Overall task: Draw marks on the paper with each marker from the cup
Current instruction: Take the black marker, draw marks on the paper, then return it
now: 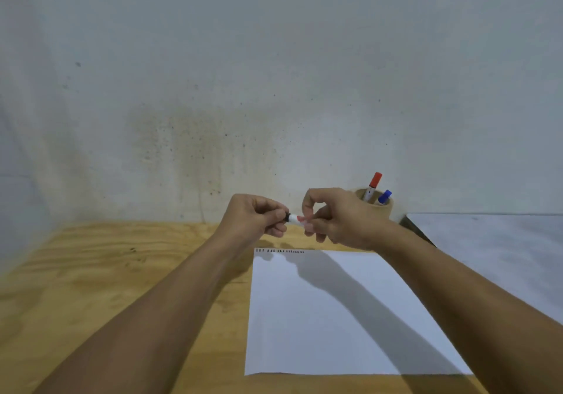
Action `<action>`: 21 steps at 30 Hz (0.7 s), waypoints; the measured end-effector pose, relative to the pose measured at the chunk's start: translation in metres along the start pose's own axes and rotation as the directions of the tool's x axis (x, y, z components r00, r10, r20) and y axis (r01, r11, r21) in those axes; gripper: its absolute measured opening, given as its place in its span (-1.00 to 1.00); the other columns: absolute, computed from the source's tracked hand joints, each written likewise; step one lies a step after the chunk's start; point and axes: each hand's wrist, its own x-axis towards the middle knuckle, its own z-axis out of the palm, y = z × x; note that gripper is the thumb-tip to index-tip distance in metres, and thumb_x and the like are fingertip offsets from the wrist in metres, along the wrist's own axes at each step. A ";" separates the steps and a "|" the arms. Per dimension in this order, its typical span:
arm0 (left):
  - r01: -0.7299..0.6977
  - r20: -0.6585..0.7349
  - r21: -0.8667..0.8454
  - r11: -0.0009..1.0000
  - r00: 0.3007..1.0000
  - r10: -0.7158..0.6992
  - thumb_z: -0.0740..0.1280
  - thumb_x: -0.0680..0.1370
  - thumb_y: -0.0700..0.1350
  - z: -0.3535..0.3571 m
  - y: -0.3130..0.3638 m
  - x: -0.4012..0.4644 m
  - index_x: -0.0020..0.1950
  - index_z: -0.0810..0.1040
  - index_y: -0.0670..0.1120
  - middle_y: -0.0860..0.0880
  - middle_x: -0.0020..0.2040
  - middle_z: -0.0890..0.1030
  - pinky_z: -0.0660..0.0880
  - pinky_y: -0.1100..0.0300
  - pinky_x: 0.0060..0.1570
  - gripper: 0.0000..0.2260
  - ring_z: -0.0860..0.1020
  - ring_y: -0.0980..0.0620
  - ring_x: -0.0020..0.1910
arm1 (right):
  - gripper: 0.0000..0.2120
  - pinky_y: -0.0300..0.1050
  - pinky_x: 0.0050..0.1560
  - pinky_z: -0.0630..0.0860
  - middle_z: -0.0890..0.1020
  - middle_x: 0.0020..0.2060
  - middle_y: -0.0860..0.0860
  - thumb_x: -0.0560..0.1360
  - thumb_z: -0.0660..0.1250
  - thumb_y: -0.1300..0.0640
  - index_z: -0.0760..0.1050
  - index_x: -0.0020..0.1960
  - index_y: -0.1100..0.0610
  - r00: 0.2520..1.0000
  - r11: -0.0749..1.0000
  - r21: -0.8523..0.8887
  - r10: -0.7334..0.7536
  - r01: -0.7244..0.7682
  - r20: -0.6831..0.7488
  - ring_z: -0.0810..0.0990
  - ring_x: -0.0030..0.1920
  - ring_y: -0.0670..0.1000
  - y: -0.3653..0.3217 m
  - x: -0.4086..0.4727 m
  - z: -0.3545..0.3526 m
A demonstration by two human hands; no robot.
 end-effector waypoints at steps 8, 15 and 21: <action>0.200 -0.134 -0.057 0.978 0.969 -0.206 0.40 0.46 -0.25 -0.035 -0.008 0.007 -0.13 0.61 -0.33 -0.19 -0.39 0.63 0.63 0.21 -0.36 -0.88 0.61 0.01 -0.47 | -0.80 -0.18 -0.15 0.54 0.68 -0.16 -0.07 0.57 0.30 0.22 0.67 -0.02 0.02 0.991 0.900 -0.423 -0.128 0.104 -0.030 0.55 -0.24 -0.15 0.007 -0.004 -0.005; 0.110 -0.174 0.124 0.986 0.981 -0.088 0.43 0.42 -0.30 -0.030 -0.014 0.008 -0.09 0.65 -0.21 -0.10 -0.26 0.62 0.60 0.25 -0.27 -0.91 0.56 -0.01 -0.36 | -0.62 0.07 -0.07 0.64 0.62 -0.13 0.33 0.52 0.06 0.51 0.62 0.09 0.35 0.992 0.706 0.702 0.124 -0.094 0.008 0.65 -0.19 0.17 0.025 -0.006 -0.010; 0.146 -0.249 0.240 0.960 0.965 -0.085 0.50 0.32 -0.32 -0.020 -0.025 0.018 -0.17 0.59 -0.11 -0.08 -0.22 0.58 0.60 0.04 -0.12 -0.81 0.58 -0.06 -0.23 | -0.72 0.04 -0.07 0.66 0.56 -0.21 0.18 0.49 0.34 0.45 0.59 0.16 0.25 0.983 0.616 0.786 0.111 0.046 -0.144 0.59 -0.18 0.11 0.039 -0.006 0.014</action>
